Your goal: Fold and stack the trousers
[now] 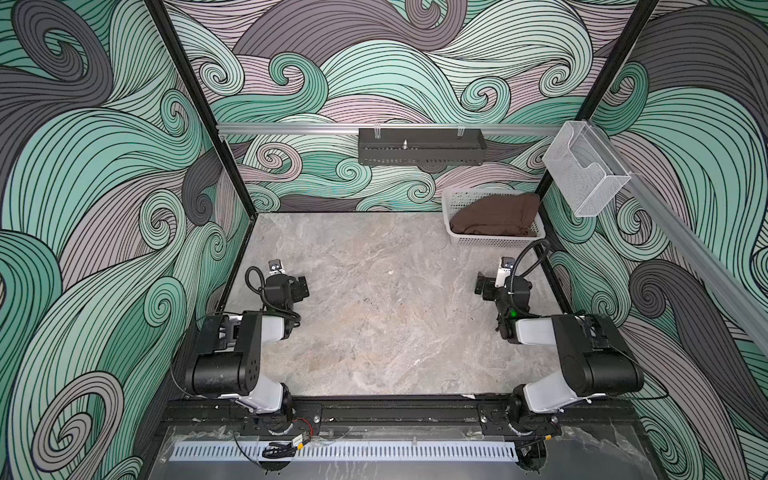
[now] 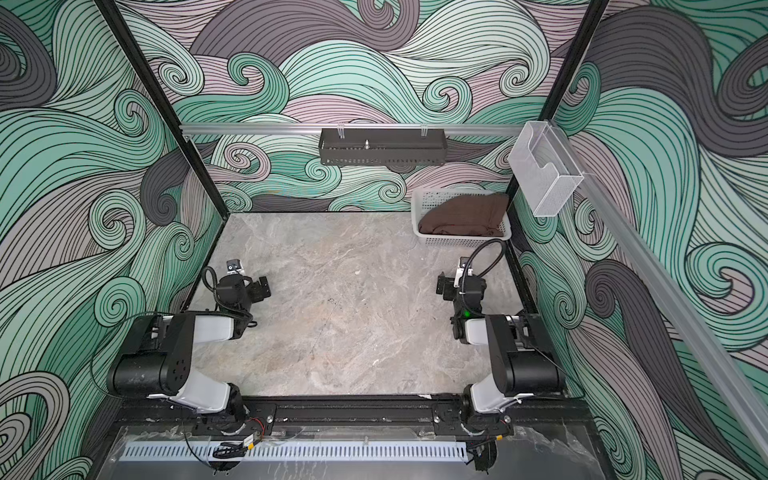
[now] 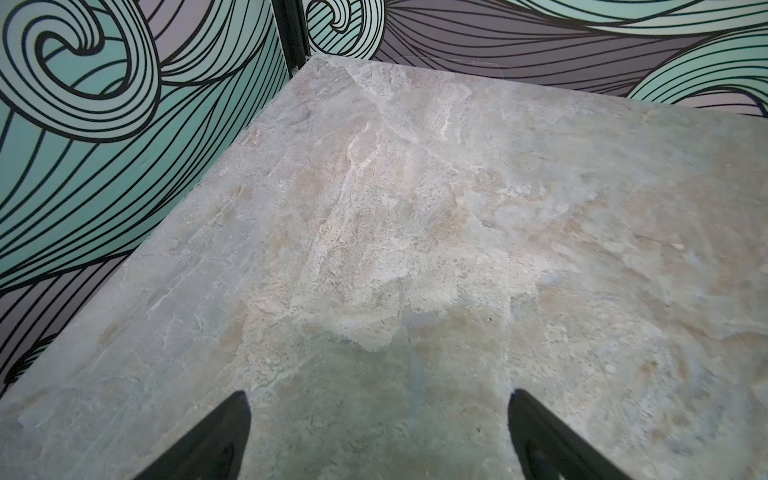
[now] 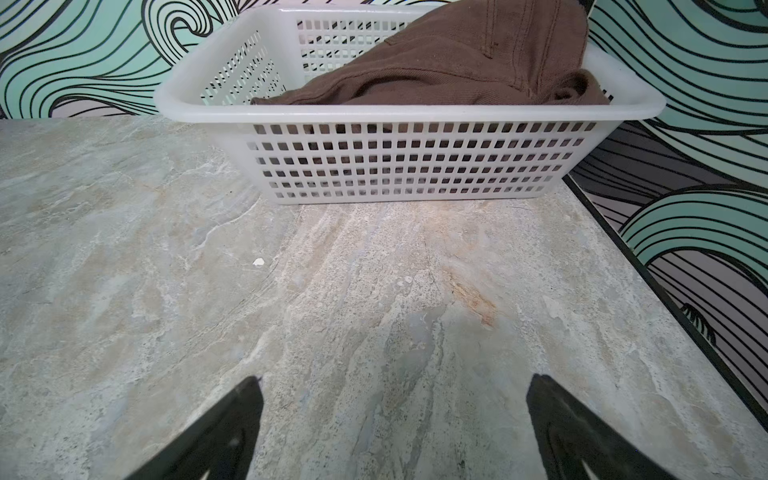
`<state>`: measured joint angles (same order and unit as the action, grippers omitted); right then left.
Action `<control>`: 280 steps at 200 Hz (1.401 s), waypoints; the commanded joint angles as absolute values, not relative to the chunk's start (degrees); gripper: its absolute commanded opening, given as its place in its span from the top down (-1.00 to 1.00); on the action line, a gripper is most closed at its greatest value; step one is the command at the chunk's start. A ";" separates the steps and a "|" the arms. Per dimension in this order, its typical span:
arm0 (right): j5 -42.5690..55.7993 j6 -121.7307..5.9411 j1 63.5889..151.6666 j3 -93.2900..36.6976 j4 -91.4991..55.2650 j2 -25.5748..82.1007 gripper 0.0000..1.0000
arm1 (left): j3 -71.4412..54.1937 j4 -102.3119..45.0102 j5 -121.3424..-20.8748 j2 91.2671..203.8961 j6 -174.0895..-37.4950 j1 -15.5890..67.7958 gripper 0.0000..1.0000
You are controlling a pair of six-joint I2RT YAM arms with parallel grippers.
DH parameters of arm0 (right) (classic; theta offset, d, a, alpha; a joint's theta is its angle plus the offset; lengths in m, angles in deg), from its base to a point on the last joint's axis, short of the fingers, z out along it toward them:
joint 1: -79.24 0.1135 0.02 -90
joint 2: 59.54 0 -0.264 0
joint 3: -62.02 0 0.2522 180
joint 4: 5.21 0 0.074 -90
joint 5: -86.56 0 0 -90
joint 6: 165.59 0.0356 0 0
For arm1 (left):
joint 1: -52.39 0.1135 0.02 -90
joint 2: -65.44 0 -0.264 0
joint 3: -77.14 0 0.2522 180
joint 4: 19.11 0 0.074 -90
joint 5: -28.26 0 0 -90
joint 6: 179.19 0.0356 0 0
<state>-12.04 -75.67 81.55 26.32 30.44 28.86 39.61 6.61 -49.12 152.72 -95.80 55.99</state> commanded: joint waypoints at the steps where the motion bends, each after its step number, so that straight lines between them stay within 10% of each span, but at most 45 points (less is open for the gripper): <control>1: -11.97 -76.12 81.79 25.50 30.52 28.68 -0.99 | 38.34 7.56 -49.09 152.05 -95.34 55.73 -0.97; 227: -11.66 -76.01 81.66 25.74 30.90 28.64 -0.98 | 38.24 7.38 -49.21 152.14 -95.34 55.73 -0.97; 248: -25.33 -73.58 83.56 21.89 19.19 22.14 -0.99 | 37.82 8.59 -47.75 151.35 -93.15 54.82 -0.97; 280: -28.94 -56.50 82.79 10.84 -8.57 4.99 -0.99 | 17.90 -35.85 -37.17 139.90 -105.93 51.95 -0.89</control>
<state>-21.74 -68.94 82.99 18.74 9.17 14.96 33.20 -8.51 -44.37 147.72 -96.45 53.19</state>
